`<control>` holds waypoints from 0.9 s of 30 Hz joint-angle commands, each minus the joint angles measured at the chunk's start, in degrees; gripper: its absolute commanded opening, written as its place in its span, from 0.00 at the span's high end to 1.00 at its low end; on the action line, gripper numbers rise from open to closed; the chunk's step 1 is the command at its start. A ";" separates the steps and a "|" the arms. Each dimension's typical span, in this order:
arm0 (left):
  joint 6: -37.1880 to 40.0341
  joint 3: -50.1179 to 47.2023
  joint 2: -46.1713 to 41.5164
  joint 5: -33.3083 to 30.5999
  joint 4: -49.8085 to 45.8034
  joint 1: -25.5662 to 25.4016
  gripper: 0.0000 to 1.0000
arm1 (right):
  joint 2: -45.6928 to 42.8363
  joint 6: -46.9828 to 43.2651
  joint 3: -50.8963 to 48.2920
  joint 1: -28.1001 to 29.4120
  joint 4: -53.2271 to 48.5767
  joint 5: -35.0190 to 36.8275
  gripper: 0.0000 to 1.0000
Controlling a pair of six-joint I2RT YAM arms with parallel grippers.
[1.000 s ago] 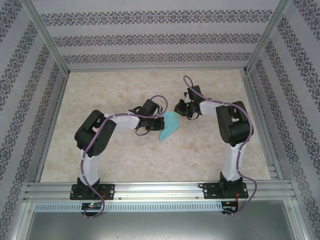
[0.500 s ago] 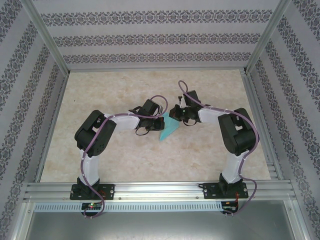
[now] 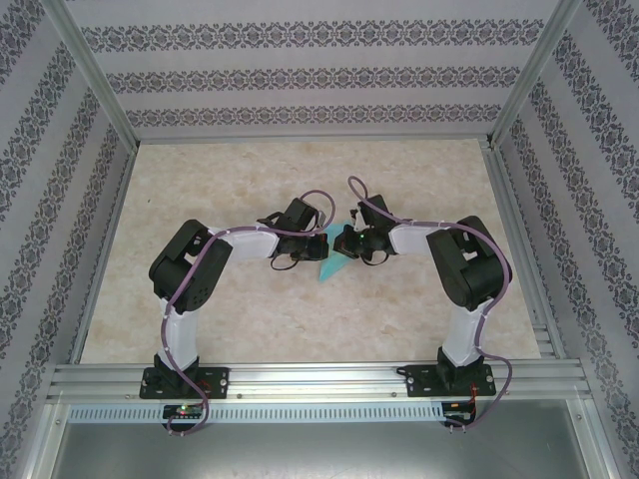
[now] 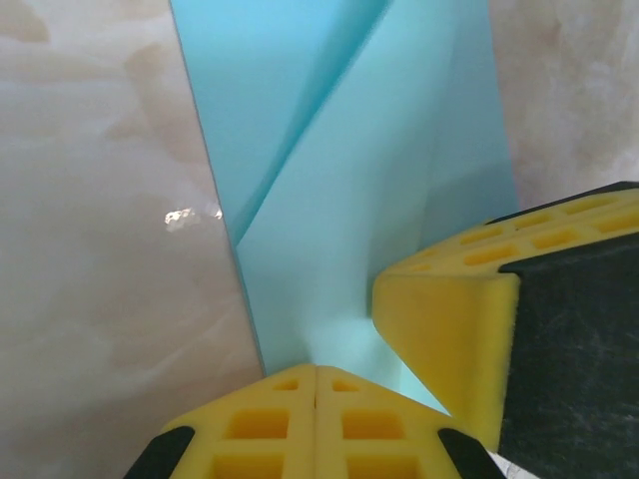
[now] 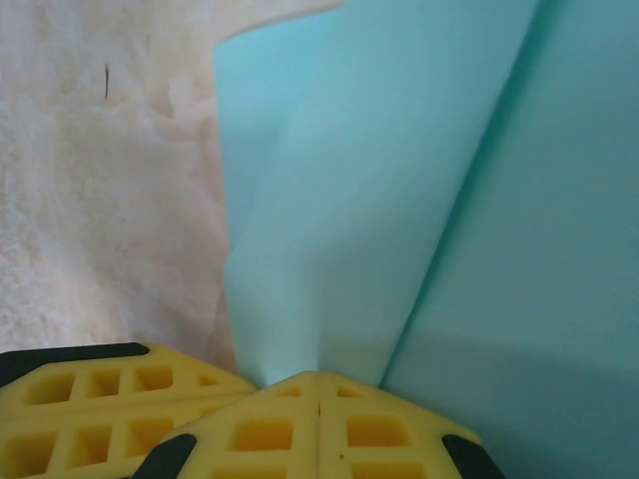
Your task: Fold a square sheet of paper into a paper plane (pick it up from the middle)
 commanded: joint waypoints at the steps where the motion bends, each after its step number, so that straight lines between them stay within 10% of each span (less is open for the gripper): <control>1: 0.38 -3.06 3.04 -2.87 -9.05 -1.11 1.00 | 1.67 1.66 -0.93 -0.19 -0.18 2.11 0.97; 27: -2.02 8.31 1.56 -0.40 -6.17 1.95 0.98 | 6.76 -4.49 -1.04 -1.14 -4.55 4.31 0.97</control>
